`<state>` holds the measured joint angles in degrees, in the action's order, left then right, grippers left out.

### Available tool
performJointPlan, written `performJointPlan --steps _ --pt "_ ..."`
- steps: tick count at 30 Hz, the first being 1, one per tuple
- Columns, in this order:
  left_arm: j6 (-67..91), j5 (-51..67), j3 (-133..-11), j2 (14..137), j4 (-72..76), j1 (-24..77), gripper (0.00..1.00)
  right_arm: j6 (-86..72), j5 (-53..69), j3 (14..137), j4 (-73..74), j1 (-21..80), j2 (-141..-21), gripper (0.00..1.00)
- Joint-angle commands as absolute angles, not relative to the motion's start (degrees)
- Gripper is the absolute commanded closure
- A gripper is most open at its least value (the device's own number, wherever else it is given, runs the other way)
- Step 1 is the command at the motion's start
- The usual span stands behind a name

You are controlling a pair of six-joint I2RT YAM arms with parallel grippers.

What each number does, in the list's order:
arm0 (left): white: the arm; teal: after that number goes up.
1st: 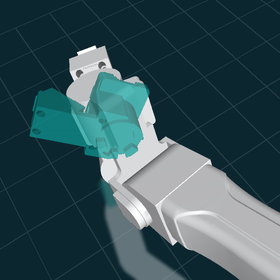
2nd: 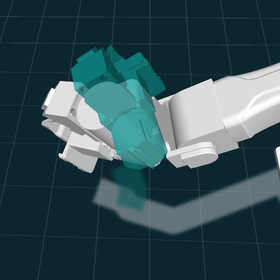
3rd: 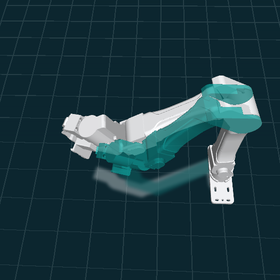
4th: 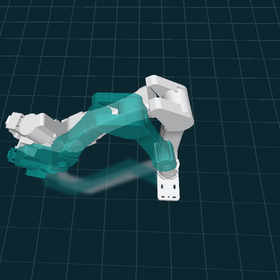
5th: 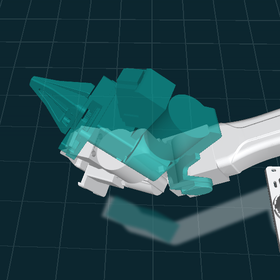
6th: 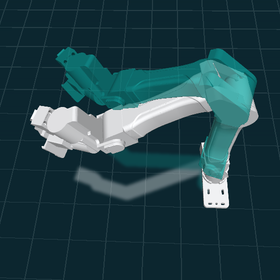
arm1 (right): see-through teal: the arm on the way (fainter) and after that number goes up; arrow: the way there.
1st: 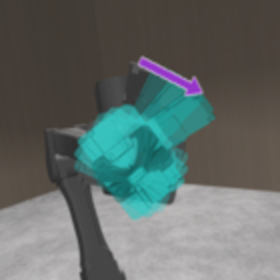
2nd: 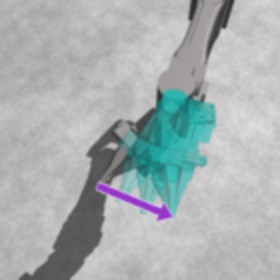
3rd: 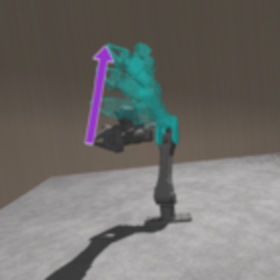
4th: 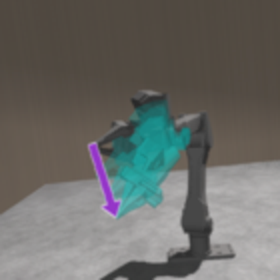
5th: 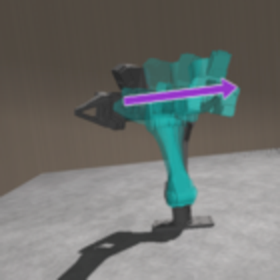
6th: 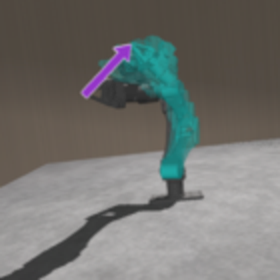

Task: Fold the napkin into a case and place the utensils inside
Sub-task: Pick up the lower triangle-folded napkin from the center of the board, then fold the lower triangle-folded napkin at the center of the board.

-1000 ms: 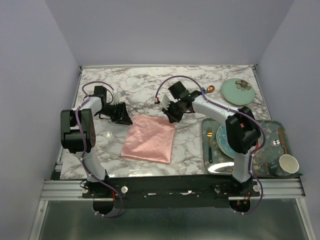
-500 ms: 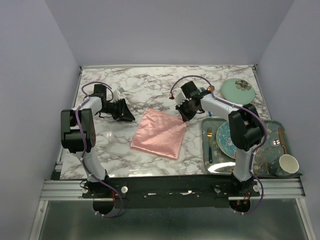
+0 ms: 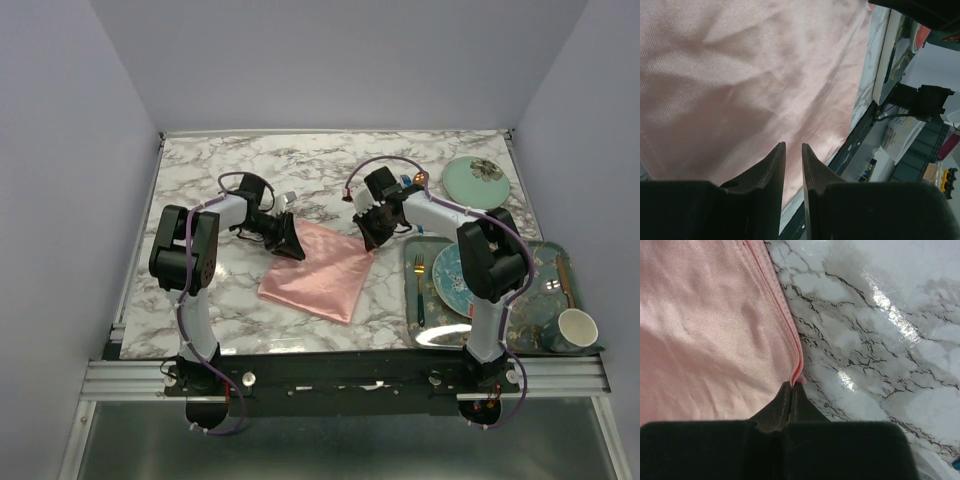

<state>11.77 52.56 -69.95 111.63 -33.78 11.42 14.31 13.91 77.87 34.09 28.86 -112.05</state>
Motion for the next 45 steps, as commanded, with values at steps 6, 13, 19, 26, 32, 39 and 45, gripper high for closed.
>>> performJointPlan --steps 6,13,19,26,32,39,45 --pt "20.5 45.6 -66.7 115.6 -30.6 11.1 0.77 17.2 25.2 77.6 33.3 29.1 -108.0 0.99" --pt "22.9 42.0 -65.7 117.2 -30.1 11.0 0.84 22.8 32.8 78.6 34.4 29.8 -107.5 0.99" --pt "26.1 42.4 -63.4 117.2 -28.0 11.1 0.87 28.7 35.4 75.8 35.7 32.8 -105.7 0.99" --pt "27.0 41.9 -62.2 117.2 -26.9 10.9 0.87 33.0 33.6 71.6 35.9 36.1 -104.9 0.99" --pt "27.4 41.4 -62.7 117.9 -26.9 10.7 0.88 37.2 30.2 70.0 36.8 36.7 -107.0 0.99" --pt "26.8 41.4 -64.8 118.8 -27.5 10.1 0.88 37.6 25.8 73.9 39.6 37.8 -111.7 0.99" --pt "25.0 41.0 -67.5 119.7 -28.7 8.0 0.88 33.4 23.8 78.4 40.7 37.8 -115.8 0.99"
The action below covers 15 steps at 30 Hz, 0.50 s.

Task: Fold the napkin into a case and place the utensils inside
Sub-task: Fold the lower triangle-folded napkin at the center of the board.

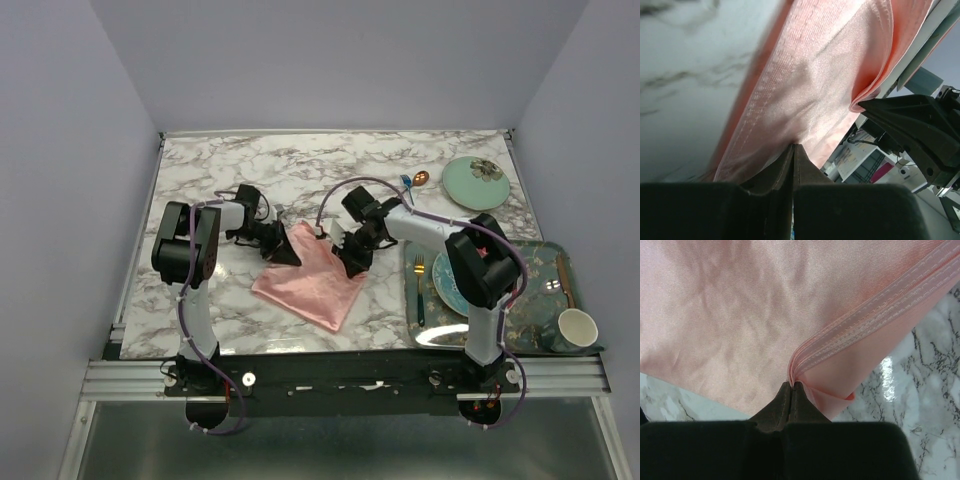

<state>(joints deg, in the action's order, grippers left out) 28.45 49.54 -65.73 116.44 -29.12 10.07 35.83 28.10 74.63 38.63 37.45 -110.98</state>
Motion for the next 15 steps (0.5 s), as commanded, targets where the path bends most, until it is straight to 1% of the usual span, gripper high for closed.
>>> performJointPlan --steps 1,7,11,15 --pt "24.4 41.1 -68.2 119.4 -29.3 7.7 0.88 32.6 23.9 79.6 41.1 37.8 -116.4 0.99" --pt "19.1 43.2 -72.0 113.8 -33.8 7.5 0.79 28.0 24.8 85.2 44.5 37.8 -119.4 0.99" --pt "19.9 43.7 -68.0 109.6 -34.6 7.6 0.78 26.5 25.8 85.8 45.4 37.7 -119.1 0.99" --pt "20.5 42.4 -63.4 109.0 -34.3 8.1 0.78 25.7 26.7 85.6 45.2 37.5 -117.9 0.99"
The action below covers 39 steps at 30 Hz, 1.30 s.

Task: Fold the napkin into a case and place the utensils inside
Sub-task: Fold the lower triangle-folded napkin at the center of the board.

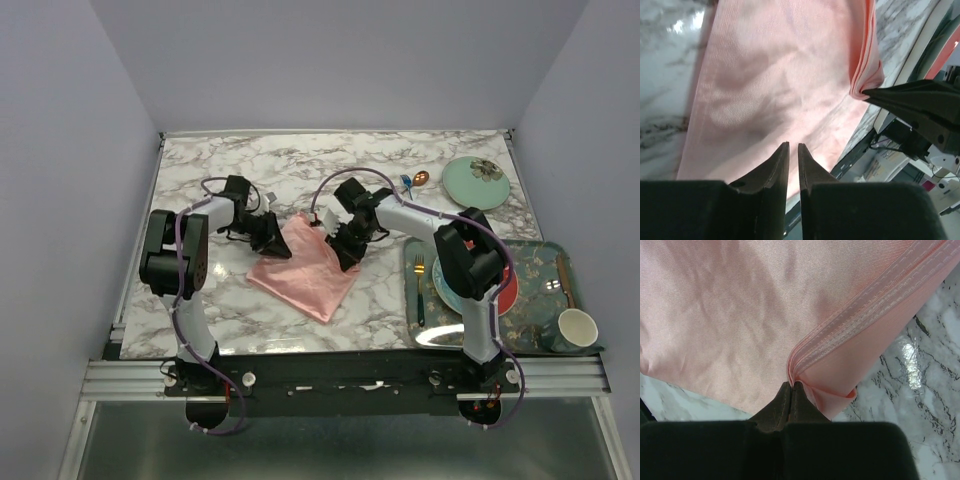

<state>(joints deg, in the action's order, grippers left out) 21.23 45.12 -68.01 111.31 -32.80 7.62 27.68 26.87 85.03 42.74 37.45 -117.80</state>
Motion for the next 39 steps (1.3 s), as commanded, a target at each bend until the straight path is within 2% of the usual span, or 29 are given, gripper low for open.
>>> performJointPlan --steps 1,13,21,30,39 --pt "21.2 41.0 -62.5 109.9 -33.7 8.1 0.79 25.5 26.9 85.5 45.2 37.5 -117.5 0.99" --pt "23.4 36.5 -59.9 115.2 -32.0 7.4 0.93 29.5 33.5 86.8 47.7 37.9 -111.7 0.99" --pt "24.0 35.2 -59.4 115.5 -31.6 6.6 0.98 39.6 34.9 79.2 47.6 40.4 -108.4 0.99" --pt "24.6 35.6 -59.4 115.8 -31.4 6.4 0.99 47.0 30.1 72.9 42.6 44.9 -106.9 0.99" --pt "24.7 36.5 -59.0 115.3 -30.5 5.3 0.98 48.5 24.7 75.2 41.4 46.3 -110.6 0.99"
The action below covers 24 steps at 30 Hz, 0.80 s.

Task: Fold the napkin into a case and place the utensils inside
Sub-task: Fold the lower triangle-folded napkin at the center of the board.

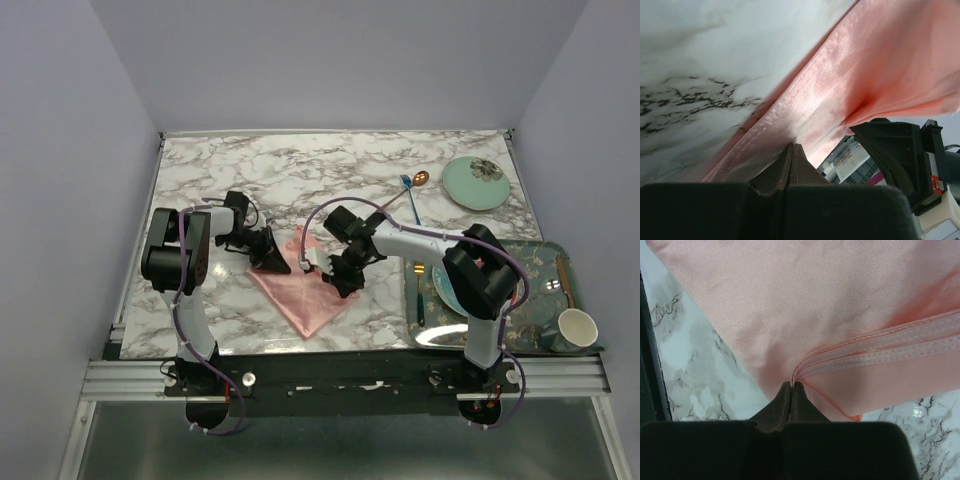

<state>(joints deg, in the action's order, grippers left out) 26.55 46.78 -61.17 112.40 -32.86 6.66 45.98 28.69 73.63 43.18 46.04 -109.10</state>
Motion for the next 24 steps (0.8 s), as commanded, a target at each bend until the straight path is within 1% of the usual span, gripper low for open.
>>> performJointPlan --steps 1,2,3,5,8,9,11,12,14,15,18,23,24 --pt "24.6 37.1 -58.8 114.4 -29.9 4.8 0.95 48.6 24.1 75.6 41.4 46.3 -110.8 0.99" --pt "24.8 38.0 -58.5 113.6 -29.0 4.1 0.92 48.8 23.6 75.8 41.4 46.3 -111.4 0.99" --pt "25.3 38.7 -57.2 112.7 -27.8 3.3 0.85 49.1 22.8 75.8 41.4 46.2 -111.4 0.99" --pt "26.2 41.0 -56.2 109.3 -24.4 0.8 0.81 50.7 22.3 75.5 41.2 46.3 -111.6 0.99" --pt "26.7 43.1 -55.5 103.7 -19.4 -2.1 0.68 52.6 21.4 75.2 41.2 46.2 -111.7 0.99" --pt "26.9 43.2 -56.8 102.8 -18.8 -2.4 0.6 53.3 21.3 74.9 41.0 46.3 -111.6 0.99" --pt "27.2 42.9 -59.2 102.0 -18.5 -2.7 0.54 55.2 21.2 74.1 40.6 46.3 -111.0 0.99" --pt "27.3 42.9 -61.5 102.0 -18.5 -2.7 0.47 55.7 21.0 73.5 40.1 46.3 -110.7 0.99" --pt "27.8 42.6 -63.6 102.9 -18.5 -2.5 0.4 56.7 20.7 73.3 39.8 46.3 -110.6 0.99" --pt "28.4 42.2 -65.1 103.3 -18.5 -2.5 0.34 56.9 20.5 73.3 39.6 46.2 -110.6 0.99" --pt "28.8 41.5 -68.0 105.2 -18.6 -1.9 0.28 57.4 20.7 73.5 39.6 46.3 -110.7 0.99" --pt "28.8 40.5 -71.5 108.6 -19.2 -0.3 0.28 58.1 20.6 73.3 39.6 46.3 -110.7 0.99" --pt "28.8 40.4 -72.3 109.2 -19.9 1.6 0.28 58.2 20.4 73.2 39.4 46.3 -110.7 0.99"
